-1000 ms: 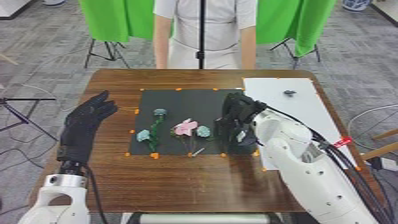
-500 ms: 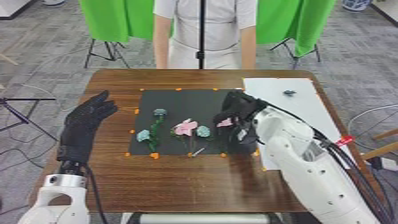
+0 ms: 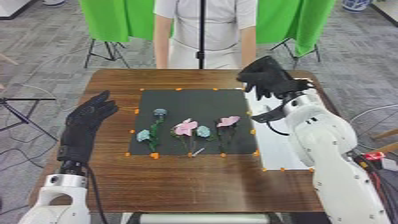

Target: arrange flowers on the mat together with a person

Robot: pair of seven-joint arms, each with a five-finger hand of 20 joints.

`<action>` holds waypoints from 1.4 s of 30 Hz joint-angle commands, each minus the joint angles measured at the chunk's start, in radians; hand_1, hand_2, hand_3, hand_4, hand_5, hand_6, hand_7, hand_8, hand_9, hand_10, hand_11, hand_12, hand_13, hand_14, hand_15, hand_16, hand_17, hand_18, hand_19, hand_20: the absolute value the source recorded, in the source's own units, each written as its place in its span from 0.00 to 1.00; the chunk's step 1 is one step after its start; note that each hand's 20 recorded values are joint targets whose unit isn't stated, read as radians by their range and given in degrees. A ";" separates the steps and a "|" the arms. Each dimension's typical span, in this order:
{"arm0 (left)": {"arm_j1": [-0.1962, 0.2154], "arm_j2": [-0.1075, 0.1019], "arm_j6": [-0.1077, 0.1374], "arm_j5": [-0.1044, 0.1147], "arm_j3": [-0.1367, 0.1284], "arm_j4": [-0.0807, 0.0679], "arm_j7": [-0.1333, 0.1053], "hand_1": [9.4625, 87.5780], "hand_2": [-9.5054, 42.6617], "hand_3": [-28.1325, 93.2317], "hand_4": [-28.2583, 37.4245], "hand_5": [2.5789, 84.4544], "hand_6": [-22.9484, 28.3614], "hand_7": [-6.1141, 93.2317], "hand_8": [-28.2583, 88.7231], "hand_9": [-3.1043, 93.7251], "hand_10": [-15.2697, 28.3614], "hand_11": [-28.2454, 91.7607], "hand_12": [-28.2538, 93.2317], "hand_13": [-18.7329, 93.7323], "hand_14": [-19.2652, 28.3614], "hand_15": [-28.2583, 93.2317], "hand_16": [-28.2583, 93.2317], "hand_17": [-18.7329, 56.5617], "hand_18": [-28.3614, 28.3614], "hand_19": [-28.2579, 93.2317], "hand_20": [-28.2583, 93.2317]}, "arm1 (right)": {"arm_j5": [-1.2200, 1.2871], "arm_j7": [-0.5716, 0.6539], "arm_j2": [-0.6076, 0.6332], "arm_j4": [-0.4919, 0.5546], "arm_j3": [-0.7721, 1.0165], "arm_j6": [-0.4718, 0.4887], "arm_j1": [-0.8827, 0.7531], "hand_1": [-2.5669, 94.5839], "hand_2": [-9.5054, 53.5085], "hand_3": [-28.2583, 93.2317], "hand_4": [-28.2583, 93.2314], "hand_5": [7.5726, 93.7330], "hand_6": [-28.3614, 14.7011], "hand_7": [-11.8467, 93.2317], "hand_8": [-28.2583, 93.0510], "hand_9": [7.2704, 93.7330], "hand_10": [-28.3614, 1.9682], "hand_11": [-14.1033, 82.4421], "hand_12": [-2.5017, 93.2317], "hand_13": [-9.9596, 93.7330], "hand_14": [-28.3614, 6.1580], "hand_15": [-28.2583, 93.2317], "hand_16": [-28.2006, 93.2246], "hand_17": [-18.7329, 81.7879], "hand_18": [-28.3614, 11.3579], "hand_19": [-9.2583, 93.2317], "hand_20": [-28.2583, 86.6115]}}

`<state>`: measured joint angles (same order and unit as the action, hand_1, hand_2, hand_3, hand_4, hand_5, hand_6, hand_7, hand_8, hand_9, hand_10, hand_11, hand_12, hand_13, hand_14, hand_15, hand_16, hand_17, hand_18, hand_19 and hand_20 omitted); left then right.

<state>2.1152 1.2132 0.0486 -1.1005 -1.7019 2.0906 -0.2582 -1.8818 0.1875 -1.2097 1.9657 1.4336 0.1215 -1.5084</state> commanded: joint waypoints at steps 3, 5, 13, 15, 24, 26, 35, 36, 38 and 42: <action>0.023 0.017 -0.027 0.002 0.008 0.000 0.017 0.21 0.18 0.76 0.15 0.50 0.51 0.19 0.20 0.46 0.64 0.38 0.37 0.46 0.77 0.38 0.27 0.30 0.75 0.30 0.39 | 0.595 -0.436 -0.111 0.068 0.239 -0.056 -0.396 0.23 0.15 0.84 0.14 0.64 0.60 0.24 0.17 0.72 0.36 0.28 0.21 0.68 0.35 0.41 0.43 0.53 0.28 0.58 0.56; 0.016 0.020 -0.041 -0.004 0.010 -0.003 0.022 0.20 0.18 0.76 0.15 0.50 0.51 0.19 0.20 0.46 0.64 0.38 0.37 0.46 0.77 0.38 0.27 0.30 0.75 0.30 0.40 | 0.637 -0.502 -0.135 0.106 0.246 -0.096 -0.479 0.20 0.16 0.86 0.13 0.59 0.61 0.24 0.17 0.64 0.38 0.24 0.19 0.59 0.36 0.36 0.42 0.48 0.32 0.36 0.56; 0.015 0.033 -0.059 -0.008 0.017 -0.005 0.025 0.21 0.18 0.76 0.15 0.51 0.51 0.19 0.20 0.46 0.64 0.38 0.37 0.47 0.77 0.38 0.27 0.30 0.75 0.30 0.39 | 0.747 -0.591 -0.295 0.185 0.272 -0.087 -0.687 0.12 0.15 0.92 0.11 0.43 0.66 0.21 0.16 0.46 0.43 0.20 0.15 0.43 0.45 0.31 0.35 0.41 0.39 0.12 0.51; 0.012 0.039 -0.065 -0.011 0.018 -0.006 0.029 0.20 0.18 0.76 0.15 0.51 0.51 0.19 0.20 0.46 0.65 0.38 0.37 0.47 0.77 0.38 0.27 0.31 0.75 0.29 0.39 | 0.762 -0.587 -0.299 0.188 0.267 -0.113 -0.704 0.11 0.15 0.92 0.11 0.43 0.66 0.21 0.16 0.45 0.44 0.20 0.14 0.43 0.46 0.31 0.34 0.41 0.40 0.11 0.51; 0.010 0.031 -0.061 -0.005 0.027 -0.008 0.024 0.20 0.19 0.76 0.15 0.51 0.51 0.19 0.20 0.47 0.64 0.38 0.37 0.46 0.77 0.38 0.27 0.30 0.75 0.30 0.40 | 0.751 -0.570 -0.304 0.180 0.275 -0.083 -0.710 0.10 0.16 0.93 0.11 0.44 0.65 0.22 0.16 0.46 0.44 0.20 0.14 0.44 0.47 0.32 0.33 0.42 0.41 0.11 0.51; 0.010 0.031 -0.060 -0.004 0.026 -0.009 0.023 0.20 0.19 0.76 0.15 0.51 0.51 0.19 0.20 0.47 0.65 0.38 0.37 0.47 0.77 0.38 0.27 0.30 0.75 0.30 0.40 | 0.750 -0.567 -0.309 0.180 0.277 -0.078 -0.708 0.11 0.16 0.92 0.11 0.44 0.65 0.22 0.16 0.46 0.44 0.20 0.14 0.44 0.47 0.32 0.33 0.42 0.41 0.11 0.51; 0.018 0.037 -0.052 0.003 0.015 -0.003 0.026 0.21 0.19 0.76 0.14 0.52 0.52 0.19 0.20 0.47 0.64 0.38 0.37 0.47 0.77 0.38 0.27 0.30 0.75 0.30 0.39 | 0.745 -0.568 -0.312 0.183 0.285 -0.070 -0.712 0.10 0.16 0.92 0.11 0.45 0.65 0.22 0.16 0.48 0.42 0.21 0.15 0.46 0.45 0.33 0.33 0.42 0.42 0.11 0.52; 0.019 0.038 -0.050 0.001 0.014 -0.003 0.027 0.21 0.20 0.76 0.14 0.52 0.52 0.19 0.20 0.47 0.64 0.38 0.37 0.47 0.77 0.38 0.27 0.30 0.75 0.30 0.39 | 0.744 -0.563 -0.312 0.183 0.285 -0.065 -0.711 0.10 0.17 0.92 0.11 0.46 0.65 0.22 0.16 0.48 0.42 0.21 0.15 0.46 0.44 0.33 0.33 0.42 0.42 0.11 0.52; 0.025 0.038 -0.048 0.003 0.013 -0.001 0.026 0.21 0.20 0.76 0.14 0.52 0.52 0.19 0.20 0.47 0.64 0.38 0.37 0.47 0.76 0.38 0.27 0.30 0.75 0.30 0.39 | 0.739 -0.558 -0.313 0.181 0.283 -0.052 -0.709 0.11 0.17 0.92 0.11 0.46 0.65 0.22 0.16 0.48 0.42 0.21 0.15 0.46 0.43 0.34 0.33 0.42 0.42 0.10 0.52; 0.022 0.040 -0.047 0.003 0.018 -0.002 0.025 0.21 0.20 0.76 0.14 0.52 0.52 0.19 0.20 0.47 0.65 0.38 0.37 0.47 0.77 0.38 0.27 0.30 0.75 0.30 0.39 | 0.734 -0.556 -0.313 0.179 0.275 -0.047 -0.705 0.11 0.17 0.92 0.11 0.47 0.65 0.23 0.16 0.49 0.42 0.21 0.15 0.47 0.44 0.34 0.33 0.43 0.42 0.10 0.52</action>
<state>2.1243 1.2407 -0.0024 -1.1022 -1.6839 2.0905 -0.2414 -1.1315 -0.3715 -1.5145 2.1403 1.7175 0.0527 -2.2122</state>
